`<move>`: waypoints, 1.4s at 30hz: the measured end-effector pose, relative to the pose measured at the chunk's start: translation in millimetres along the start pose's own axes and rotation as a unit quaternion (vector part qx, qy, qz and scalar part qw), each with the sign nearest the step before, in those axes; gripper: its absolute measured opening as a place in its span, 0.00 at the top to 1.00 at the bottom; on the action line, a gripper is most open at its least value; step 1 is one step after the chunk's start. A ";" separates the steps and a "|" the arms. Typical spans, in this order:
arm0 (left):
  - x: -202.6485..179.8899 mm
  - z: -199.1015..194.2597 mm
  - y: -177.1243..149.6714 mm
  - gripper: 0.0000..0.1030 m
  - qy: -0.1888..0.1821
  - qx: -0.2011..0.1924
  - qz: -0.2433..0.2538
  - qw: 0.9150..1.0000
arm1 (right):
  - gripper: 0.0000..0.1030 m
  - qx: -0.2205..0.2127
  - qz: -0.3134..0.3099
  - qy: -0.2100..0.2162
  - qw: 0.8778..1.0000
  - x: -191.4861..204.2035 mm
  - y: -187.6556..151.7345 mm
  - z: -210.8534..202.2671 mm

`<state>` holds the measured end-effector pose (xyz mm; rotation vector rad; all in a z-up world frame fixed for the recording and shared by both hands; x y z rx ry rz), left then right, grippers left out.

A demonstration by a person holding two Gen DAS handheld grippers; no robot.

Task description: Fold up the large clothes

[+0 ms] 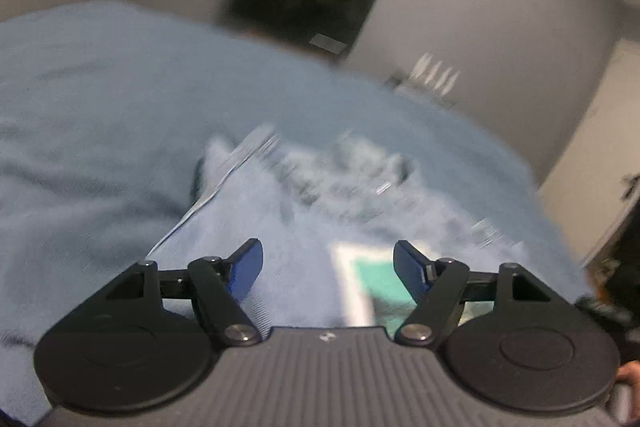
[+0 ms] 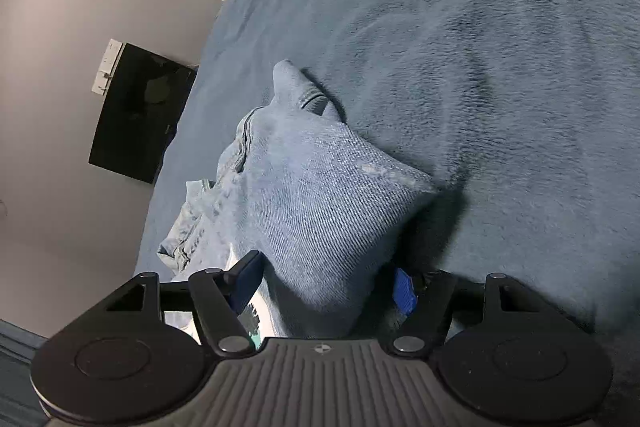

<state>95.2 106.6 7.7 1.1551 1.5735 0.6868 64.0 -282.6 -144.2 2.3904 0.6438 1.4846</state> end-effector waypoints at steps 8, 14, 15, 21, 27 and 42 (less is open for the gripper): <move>35.0 18.0 -14.7 0.42 0.092 0.068 -0.021 0.993 | 0.42 -0.015 -0.036 -0.006 0.999 12.8 2.2 25.2; 34.3 32.9 -27.6 0.42 0.099 0.081 0.008 0.992 | 0.42 -0.020 -0.005 -0.014 1.000 2.4 6.5 44.7; 34.6 31.5 -27.7 0.42 0.099 0.079 0.007 0.992 | 0.41 -0.019 -0.003 -0.012 1.000 1.6 7.2 45.6; -0.5 19.4 -12.6 0.39 0.058 0.016 0.031 0.998 | 0.37 -0.026 0.070 -0.004 0.997 -15.5 5.4 24.7; -90.0 31.3 -29.4 0.35 -0.047 0.021 0.130 0.990 | 0.35 -0.020 0.108 -0.002 0.994 -19.4 -5.8 27.5; -116.5 102.7 -82.6 0.26 0.003 0.097 0.224 0.970 | 0.29 -0.034 0.107 0.004 0.994 -12.8 -11.5 37.6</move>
Point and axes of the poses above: each gripper's, at about its wrist camera, not at the fingertips, and z roughly the way its jaws point, x to its left, y to its top, the point moved 2 cm from there along z, roughly the way its jaws point, and after that the axes turned 14 degrees about -x, right-handed, at the moved point
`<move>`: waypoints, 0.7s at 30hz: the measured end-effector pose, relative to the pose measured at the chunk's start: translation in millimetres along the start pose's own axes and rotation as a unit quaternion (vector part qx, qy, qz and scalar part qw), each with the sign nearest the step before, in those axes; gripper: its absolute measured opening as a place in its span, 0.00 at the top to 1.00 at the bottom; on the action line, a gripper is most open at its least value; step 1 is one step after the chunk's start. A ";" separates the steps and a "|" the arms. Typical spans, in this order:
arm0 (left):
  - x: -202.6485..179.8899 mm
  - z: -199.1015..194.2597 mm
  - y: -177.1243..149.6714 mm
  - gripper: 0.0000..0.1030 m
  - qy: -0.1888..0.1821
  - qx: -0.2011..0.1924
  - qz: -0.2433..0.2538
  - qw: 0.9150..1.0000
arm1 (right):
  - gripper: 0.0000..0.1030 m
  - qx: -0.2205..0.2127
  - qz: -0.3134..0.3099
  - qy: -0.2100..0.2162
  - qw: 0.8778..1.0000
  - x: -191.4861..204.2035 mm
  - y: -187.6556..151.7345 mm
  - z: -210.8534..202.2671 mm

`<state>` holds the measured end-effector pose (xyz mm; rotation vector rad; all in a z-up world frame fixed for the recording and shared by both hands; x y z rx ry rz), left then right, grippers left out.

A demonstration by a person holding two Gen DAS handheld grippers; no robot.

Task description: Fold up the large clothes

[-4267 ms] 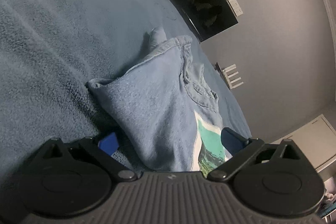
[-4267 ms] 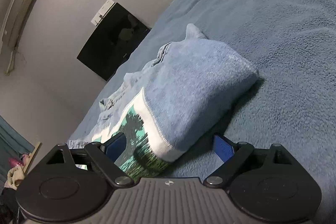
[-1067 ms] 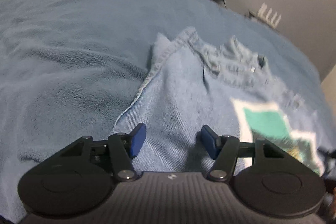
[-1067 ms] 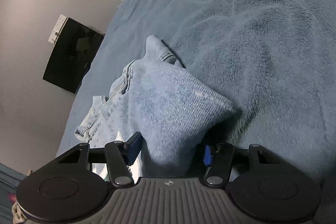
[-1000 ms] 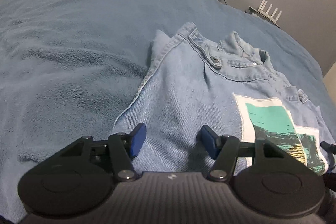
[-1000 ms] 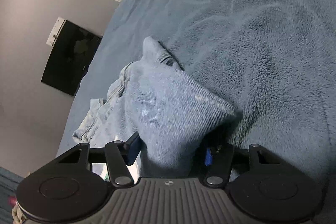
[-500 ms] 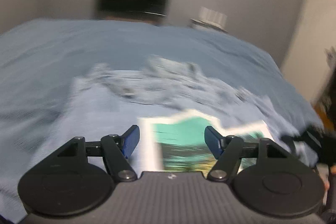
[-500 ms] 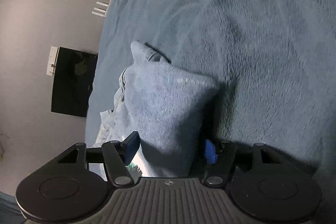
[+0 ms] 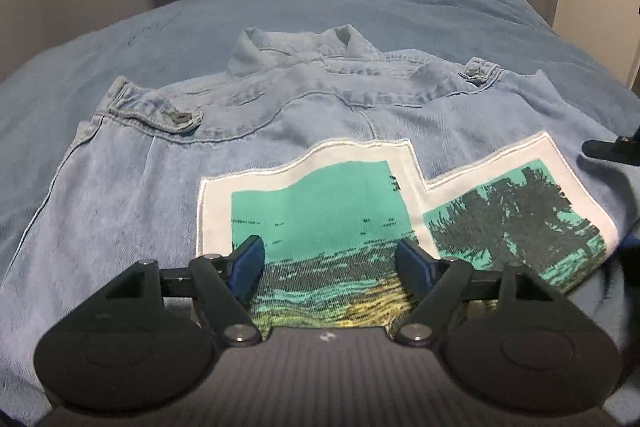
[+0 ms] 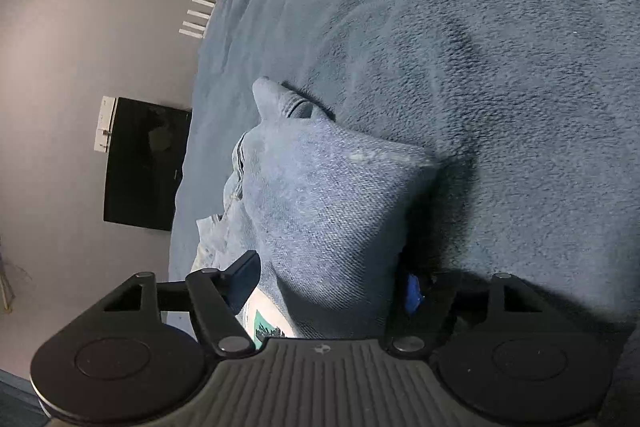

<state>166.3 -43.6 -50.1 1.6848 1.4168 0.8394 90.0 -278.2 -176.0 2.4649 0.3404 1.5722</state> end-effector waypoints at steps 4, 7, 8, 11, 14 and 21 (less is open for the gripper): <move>5.0 -10.5 11.3 0.26 -0.009 -0.044 -0.015 0.999 | 0.32 -0.012 0.030 0.003 0.999 -6.6 0.1 -10.4; 4.7 -11.3 23.1 0.26 -0.012 -0.084 -0.020 0.996 | 0.33 -0.015 0.035 0.003 0.999 -7.5 -1.4 -12.0; 5.9 -5.4 25.2 0.26 -0.010 -0.078 -0.026 0.997 | 0.33 -0.016 0.032 0.002 0.999 -6.8 -1.3 -10.9; 15.7 19.4 23.1 0.26 -0.004 -0.049 -0.061 0.997 | 0.33 -0.021 0.032 -0.002 0.999 -6.2 0.7 -7.4; 17.8 33.4 20.8 0.21 -0.004 -0.044 -0.054 0.998 | 0.33 -0.022 0.028 -0.004 0.999 -5.8 0.9 -3.6; 23.7 49.9 21.4 0.17 -0.009 -0.035 -0.072 0.997 | 0.33 -0.020 0.010 -0.012 1.000 1.8 -0.9 10.9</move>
Point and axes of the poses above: each gripper's, at about its wrist camera, not at the fingertips, and z roughly the way its jaws point, x to its left, y to its top, the point moved 2 cm from there along z, roughly the way its jaws point, and after that the axes turned 14 degrees about -x, right-handed, at the moved point
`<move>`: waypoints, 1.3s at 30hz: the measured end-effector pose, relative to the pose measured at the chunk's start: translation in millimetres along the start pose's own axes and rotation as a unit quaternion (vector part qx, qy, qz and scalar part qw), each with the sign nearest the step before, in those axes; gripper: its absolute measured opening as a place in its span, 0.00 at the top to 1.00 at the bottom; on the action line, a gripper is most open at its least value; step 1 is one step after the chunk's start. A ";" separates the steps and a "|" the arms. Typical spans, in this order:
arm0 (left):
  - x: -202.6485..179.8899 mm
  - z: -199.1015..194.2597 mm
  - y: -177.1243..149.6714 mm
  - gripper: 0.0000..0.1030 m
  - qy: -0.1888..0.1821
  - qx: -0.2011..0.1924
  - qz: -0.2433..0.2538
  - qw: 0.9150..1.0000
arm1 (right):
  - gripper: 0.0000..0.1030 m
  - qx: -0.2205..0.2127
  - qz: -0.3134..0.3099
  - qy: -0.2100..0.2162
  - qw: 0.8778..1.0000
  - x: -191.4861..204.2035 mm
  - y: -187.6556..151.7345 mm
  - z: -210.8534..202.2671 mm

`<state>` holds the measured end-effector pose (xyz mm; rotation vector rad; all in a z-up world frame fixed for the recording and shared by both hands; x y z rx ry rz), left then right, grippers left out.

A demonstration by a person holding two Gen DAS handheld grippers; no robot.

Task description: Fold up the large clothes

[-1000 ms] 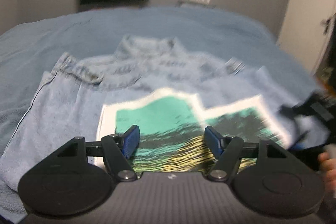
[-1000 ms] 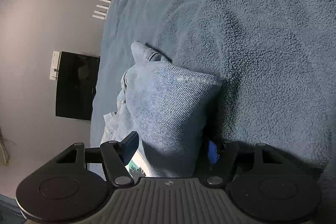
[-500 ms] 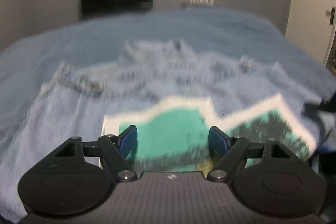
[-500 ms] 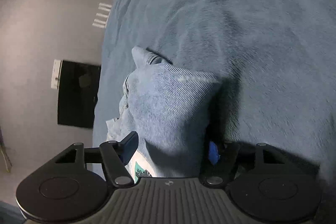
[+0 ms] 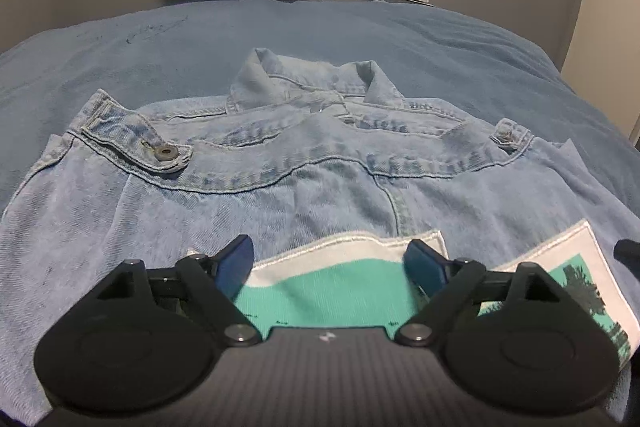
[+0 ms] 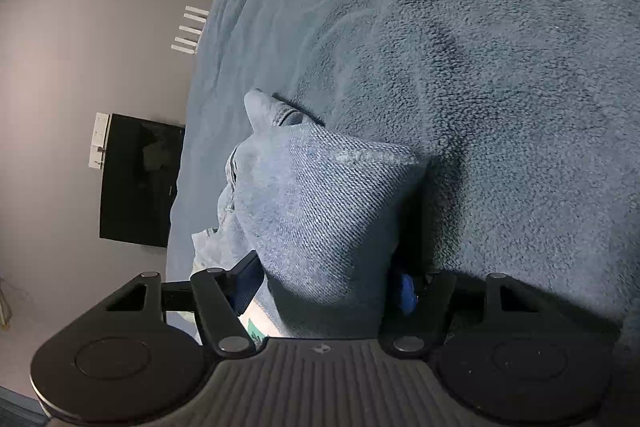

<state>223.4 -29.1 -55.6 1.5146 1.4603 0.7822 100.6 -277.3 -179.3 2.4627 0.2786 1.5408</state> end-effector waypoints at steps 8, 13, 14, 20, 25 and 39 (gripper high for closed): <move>7.1 9.5 4.4 0.13 -0.009 0.012 -0.019 1.000 | 0.33 0.096 0.020 -0.024 0.995 16.9 -36.4 -17.1; 10.3 11.8 6.5 0.12 -0.017 0.016 -0.022 0.999 | 0.32 0.152 -0.110 0.043 0.981 64.1 -74.0 -35.1; 11.0 12.8 6.7 0.12 -0.018 0.016 -0.023 0.999 | 0.33 0.138 -0.141 0.058 0.979 73.6 -73.7 -35.8; 11.6 14.6 6.9 0.12 -0.021 0.018 -0.025 0.999 | 0.38 0.014 -0.377 0.082 0.922 111.6 -67.3 -15.7; 11.2 14.1 6.7 0.12 -0.022 0.017 -0.026 0.999 | 0.74 0.004 -0.488 0.025 0.873 109.7 -74.9 24.4; -2.2 -3.8 18.9 0.14 -0.072 -0.034 -0.034 0.996 | 0.76 -0.063 -0.405 0.033 0.912 103.0 -16.8 37.3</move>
Point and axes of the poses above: each gripper's, at about its wrist camera, not at the fingertips, and z roughly the way its jaws point, x to its left, y to its top, the point moved 2 cm from there along z, roughly the way its jaws point, and after that the axes turned 14 degrees about -x, right-handed, at the moved point
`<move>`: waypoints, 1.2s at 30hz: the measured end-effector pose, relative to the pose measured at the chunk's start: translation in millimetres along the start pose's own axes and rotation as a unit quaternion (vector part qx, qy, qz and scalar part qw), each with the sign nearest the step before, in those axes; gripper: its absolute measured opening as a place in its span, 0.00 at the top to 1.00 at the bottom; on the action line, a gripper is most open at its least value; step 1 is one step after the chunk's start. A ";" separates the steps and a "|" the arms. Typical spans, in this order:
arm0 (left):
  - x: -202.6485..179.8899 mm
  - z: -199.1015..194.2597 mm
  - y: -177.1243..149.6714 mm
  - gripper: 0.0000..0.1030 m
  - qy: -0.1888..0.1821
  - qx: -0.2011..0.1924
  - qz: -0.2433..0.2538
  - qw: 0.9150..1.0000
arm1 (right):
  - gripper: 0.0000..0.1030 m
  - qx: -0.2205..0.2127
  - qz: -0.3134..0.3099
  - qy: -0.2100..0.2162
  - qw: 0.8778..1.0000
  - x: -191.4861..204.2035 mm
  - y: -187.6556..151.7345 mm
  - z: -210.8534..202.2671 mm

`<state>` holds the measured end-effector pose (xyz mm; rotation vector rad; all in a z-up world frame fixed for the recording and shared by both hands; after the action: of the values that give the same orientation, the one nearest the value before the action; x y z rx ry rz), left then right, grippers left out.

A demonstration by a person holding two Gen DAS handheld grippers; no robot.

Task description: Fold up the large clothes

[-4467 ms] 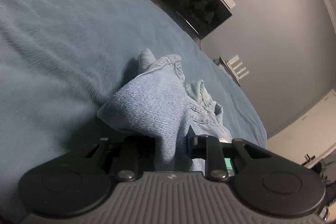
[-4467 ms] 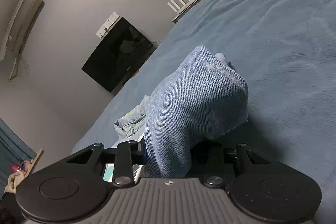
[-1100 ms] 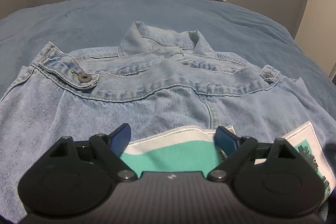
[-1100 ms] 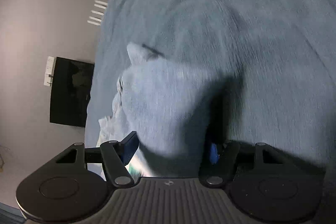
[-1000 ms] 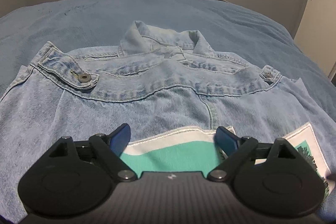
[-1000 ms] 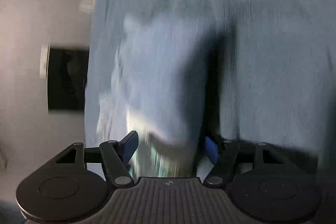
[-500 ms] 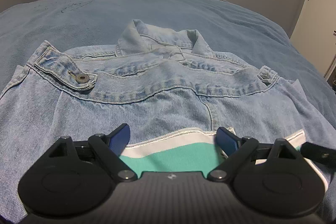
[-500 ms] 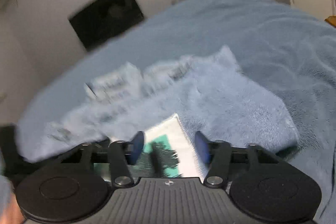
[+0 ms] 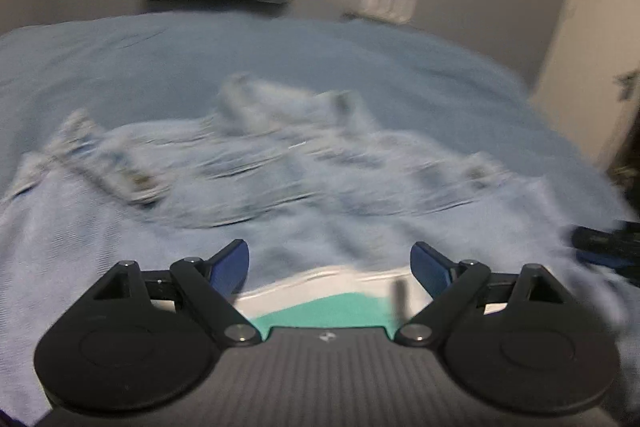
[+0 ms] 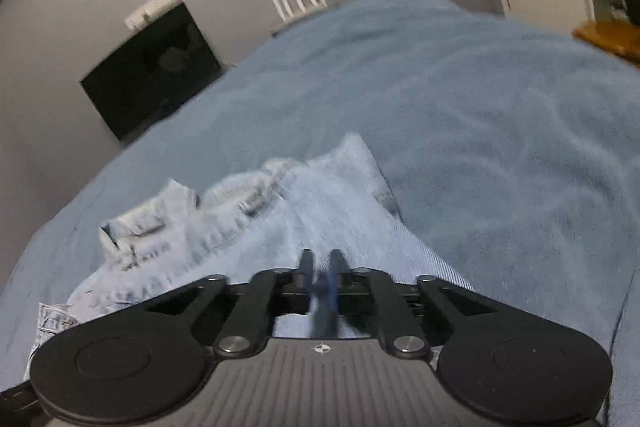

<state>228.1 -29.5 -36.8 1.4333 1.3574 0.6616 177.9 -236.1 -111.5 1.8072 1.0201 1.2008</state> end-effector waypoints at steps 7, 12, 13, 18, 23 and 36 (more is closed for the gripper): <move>-48.4 -0.2 -18.4 0.14 -0.105 0.024 0.074 0.991 | 0.61 0.025 -0.147 0.045 0.988 21.8 -5.9 28.9; -48.4 4.4 -24.8 0.14 -0.083 0.025 0.111 0.990 | 0.61 0.039 -0.266 0.045 0.962 33.1 -16.1 49.8; -44.1 5.3 -23.7 0.16 -0.074 0.022 0.107 0.991 | 0.61 0.035 -0.278 0.029 0.959 32.9 -15.1 54.0; -16.4 11.9 -19.1 0.16 -0.020 0.022 0.078 0.997 | 0.60 0.044 -0.225 0.003 0.973 15.8 -8.5 69.2; -5.0 -4.6 -17.0 0.16 0.004 0.021 0.095 0.995 | 0.58 0.033 -0.219 0.006 0.975 16.4 -6.6 53.2; 15.9 -81.2 -26.2 0.17 0.011 0.083 0.063 0.995 | 0.40 0.080 -0.326 0.157 0.929 57.6 -33.0 -37.8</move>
<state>148.6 5.4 -36.9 1.6594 1.3735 0.6597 149.4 -165.2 -108.0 1.2286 1.7736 1.0088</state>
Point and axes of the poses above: each gripper's, at about its wrist camera, not at the fingertips, and z roughly the way its jaws point, x to its left, y to its top, the point moved 2 cm from there along z, roughly the way its jaws point, and after that the axes turned 14 degrees about -x, right-handed, at the moved point
